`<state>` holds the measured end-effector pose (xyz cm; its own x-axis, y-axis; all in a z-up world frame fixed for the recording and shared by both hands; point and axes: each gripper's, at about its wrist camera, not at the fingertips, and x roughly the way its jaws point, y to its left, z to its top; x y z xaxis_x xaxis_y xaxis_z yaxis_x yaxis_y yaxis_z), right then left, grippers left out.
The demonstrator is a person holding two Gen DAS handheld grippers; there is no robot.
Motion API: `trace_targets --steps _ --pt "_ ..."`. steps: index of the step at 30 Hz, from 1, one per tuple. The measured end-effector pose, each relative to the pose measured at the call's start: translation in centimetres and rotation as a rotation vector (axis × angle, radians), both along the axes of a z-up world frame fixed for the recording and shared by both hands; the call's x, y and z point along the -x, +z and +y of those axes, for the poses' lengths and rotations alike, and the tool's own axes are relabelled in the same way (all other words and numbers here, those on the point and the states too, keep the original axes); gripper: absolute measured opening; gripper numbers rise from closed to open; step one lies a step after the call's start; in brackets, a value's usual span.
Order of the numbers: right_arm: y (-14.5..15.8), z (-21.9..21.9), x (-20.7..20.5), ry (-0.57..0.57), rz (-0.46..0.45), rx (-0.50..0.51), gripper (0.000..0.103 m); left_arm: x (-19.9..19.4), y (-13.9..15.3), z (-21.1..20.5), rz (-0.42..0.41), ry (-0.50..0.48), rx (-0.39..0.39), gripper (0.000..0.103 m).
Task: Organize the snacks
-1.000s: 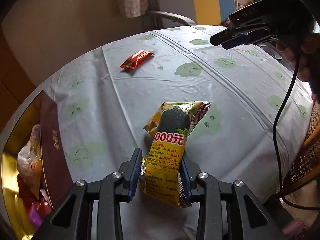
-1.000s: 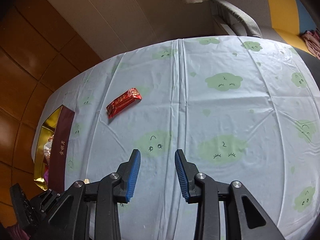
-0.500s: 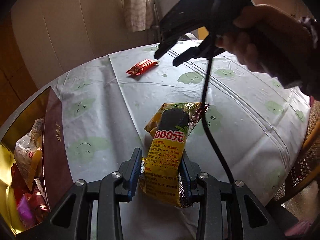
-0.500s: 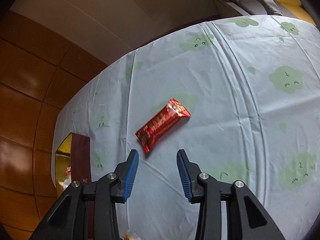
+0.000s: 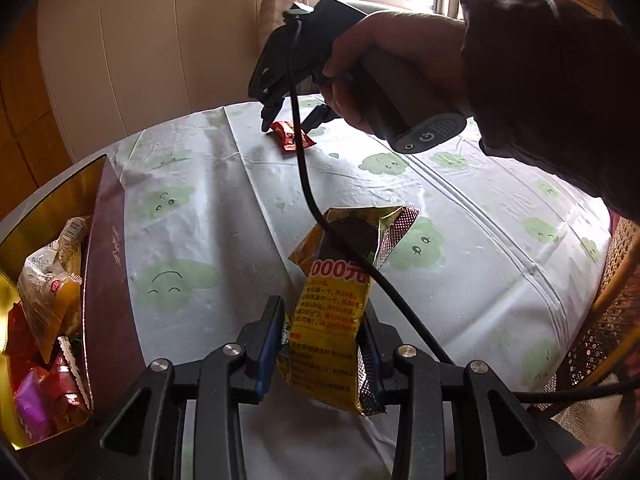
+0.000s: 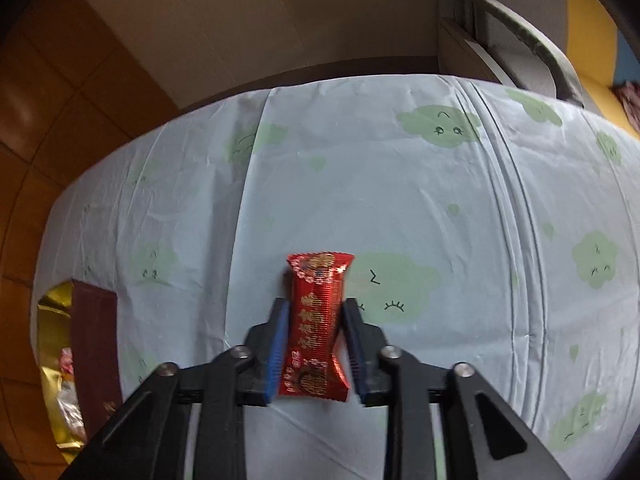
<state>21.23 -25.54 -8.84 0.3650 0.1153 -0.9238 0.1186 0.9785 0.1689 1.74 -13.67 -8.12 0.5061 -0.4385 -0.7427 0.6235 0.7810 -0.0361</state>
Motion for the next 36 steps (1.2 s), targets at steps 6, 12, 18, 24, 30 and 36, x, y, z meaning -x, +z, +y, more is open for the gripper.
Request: trace_targets --steps 6,12,18,24,30,36 --pt "-0.1 -0.2 5.6 0.203 0.053 0.114 0.023 -0.4 -0.1 0.2 0.006 0.007 0.007 0.037" --pt "-0.6 -2.4 12.9 0.296 0.073 0.175 0.023 -0.4 -0.1 0.1 0.013 0.019 0.009 0.037" --pt "-1.1 -3.8 15.8 0.301 0.005 0.17 0.023 -1.0 -0.1 -0.3 0.034 0.037 -0.001 0.037" --pt "-1.0 -3.5 16.7 0.326 -0.019 0.184 0.023 -1.8 0.5 -0.8 0.073 0.066 -0.019 0.035" --pt "-0.7 -3.3 16.2 0.342 -0.018 0.184 0.025 -1.4 1.4 -0.8 0.079 0.088 -0.034 0.035" --pt "-0.7 -3.1 16.3 0.357 -0.027 0.207 0.025 -0.8 2.7 0.3 0.071 0.135 -0.029 0.035"
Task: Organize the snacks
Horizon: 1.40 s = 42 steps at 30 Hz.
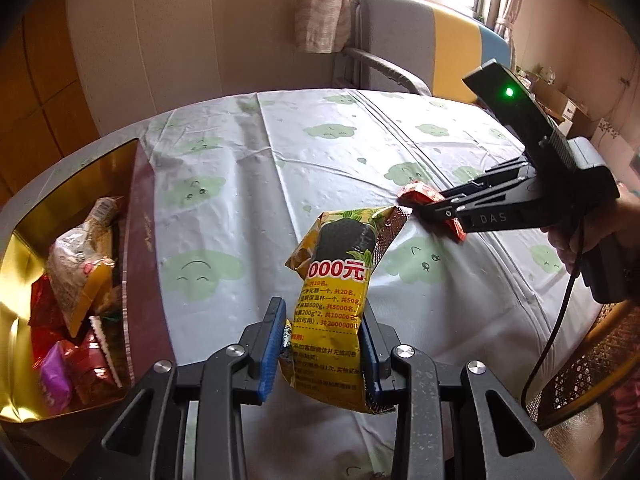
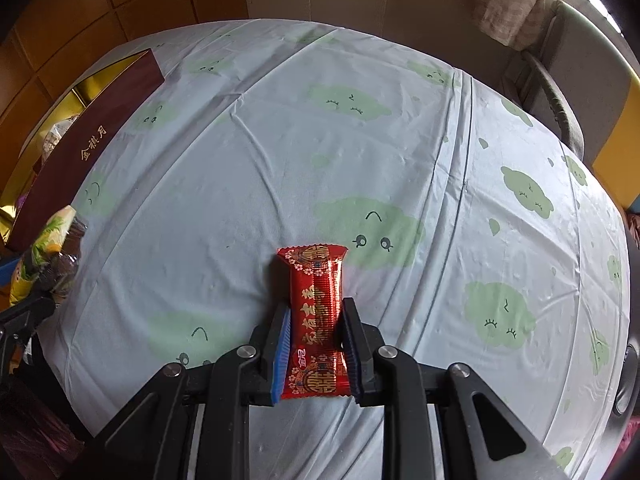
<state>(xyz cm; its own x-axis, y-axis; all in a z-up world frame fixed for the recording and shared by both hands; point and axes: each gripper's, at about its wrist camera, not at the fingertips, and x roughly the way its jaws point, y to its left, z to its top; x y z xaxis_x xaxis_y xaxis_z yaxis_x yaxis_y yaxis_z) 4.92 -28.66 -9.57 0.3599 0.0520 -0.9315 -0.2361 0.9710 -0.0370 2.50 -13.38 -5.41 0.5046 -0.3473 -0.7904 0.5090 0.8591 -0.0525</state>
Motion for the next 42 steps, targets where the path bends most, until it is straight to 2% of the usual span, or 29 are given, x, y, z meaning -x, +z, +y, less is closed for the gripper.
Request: trace_targets --steps 11,31,42 --pt "0.0 0.2 0.3 0.017 -0.014 0.029 0.025 0.3 2.4 2.6 -0.033 0.086 0.009 0.035" --pt "0.0 0.5 0.5 0.032 -0.031 0.058 0.025 -0.1 3.7 6.5 -0.049 0.195 0.03 0.035" --pt "0.0 0.6 0.5 0.033 -0.032 0.061 0.025 -1.2 3.8 11.2 -0.042 0.316 0.036 0.035"
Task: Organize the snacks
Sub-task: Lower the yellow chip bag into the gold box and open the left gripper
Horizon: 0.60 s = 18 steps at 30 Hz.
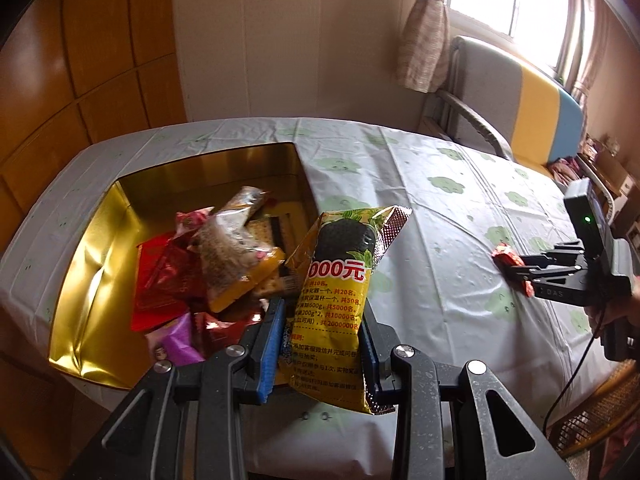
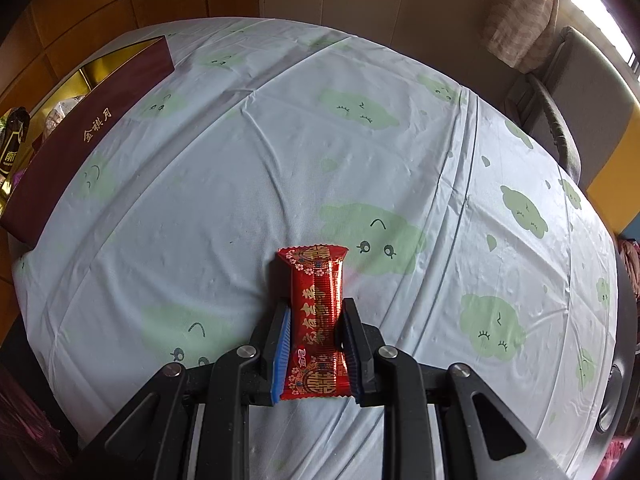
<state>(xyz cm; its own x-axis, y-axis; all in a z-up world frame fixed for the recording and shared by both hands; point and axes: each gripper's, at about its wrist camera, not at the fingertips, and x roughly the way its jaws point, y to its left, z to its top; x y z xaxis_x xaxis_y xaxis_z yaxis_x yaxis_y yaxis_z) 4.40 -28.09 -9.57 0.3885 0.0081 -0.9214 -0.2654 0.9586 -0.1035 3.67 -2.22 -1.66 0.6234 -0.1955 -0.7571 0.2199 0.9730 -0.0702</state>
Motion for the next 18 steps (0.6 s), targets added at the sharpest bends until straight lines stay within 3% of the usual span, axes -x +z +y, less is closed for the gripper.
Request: trace_targets --steps 6,12,18 --pt "0.0 0.1 0.0 0.004 -0.002 0.01 0.025 -0.8 0.4 4.2 0.014 0.098 0.032 0.035" --pt "0.0 0.2 0.1 0.008 -0.004 0.022 0.025 -1.9 1.1 11.8 0.041 0.288 0.125 0.035" --pt "0.0 0.2 0.1 0.004 -0.004 0.02 0.025 -3.0 -0.5 16.5 0.104 0.419 0.213 0.035"
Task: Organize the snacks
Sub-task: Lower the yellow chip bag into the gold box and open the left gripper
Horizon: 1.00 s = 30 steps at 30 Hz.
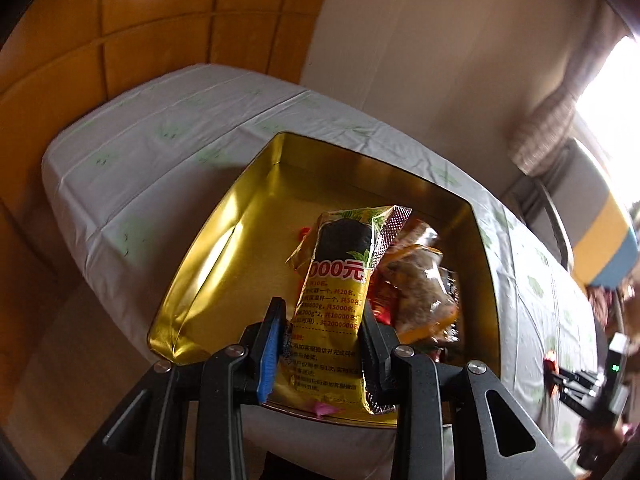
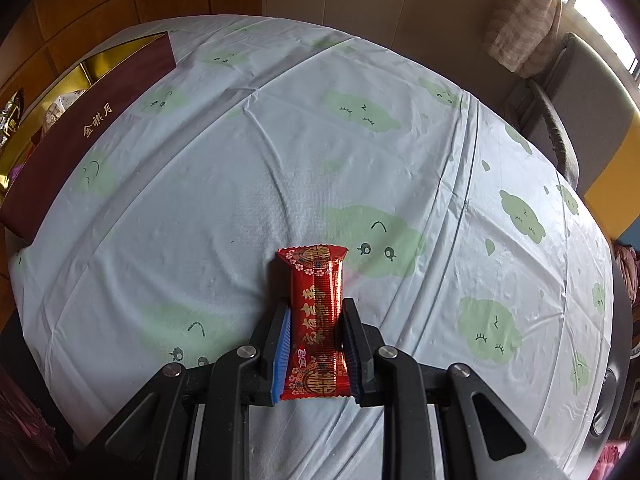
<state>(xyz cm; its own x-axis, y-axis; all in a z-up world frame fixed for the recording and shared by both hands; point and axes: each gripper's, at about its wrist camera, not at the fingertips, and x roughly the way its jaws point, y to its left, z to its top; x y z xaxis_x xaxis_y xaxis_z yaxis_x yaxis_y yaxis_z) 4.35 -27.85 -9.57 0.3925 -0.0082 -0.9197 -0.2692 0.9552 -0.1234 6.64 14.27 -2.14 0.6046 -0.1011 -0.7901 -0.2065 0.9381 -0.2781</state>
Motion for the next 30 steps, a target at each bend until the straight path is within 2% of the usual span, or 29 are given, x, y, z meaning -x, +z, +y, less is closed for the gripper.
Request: trace_targets --steps 3,11,19,24,27,30 --pt "0.0 0.0 0.0 -0.002 -0.001 -0.001 0.025 -0.7 -1.0 0.8 0.026 0.026 0.043 0.035" --pt "0.0 -0.1 0.0 -0.007 0.0 -0.008 0.025 -2.2 -3.4 0.0 0.101 0.039 0.008 0.037" --pt "0.0 -0.1 -0.1 -0.003 -0.003 0.0 0.025 -1.3 -3.3 -1.0 0.066 0.016 -0.018 0.038" --pt "0.0 0.0 0.0 -0.004 -0.005 0.005 0.025 -1.0 -3.7 -2.0 0.077 0.009 -0.094 0.038" --pt "0.0 0.0 0.0 -0.005 -0.006 0.005 0.025 -0.6 -3.4 -2.9 0.056 0.018 -0.166 0.038" --pt "0.0 0.0 0.0 -0.005 -0.006 0.004 0.025 -0.2 -2.9 -3.3 0.034 0.019 -0.2 0.039"
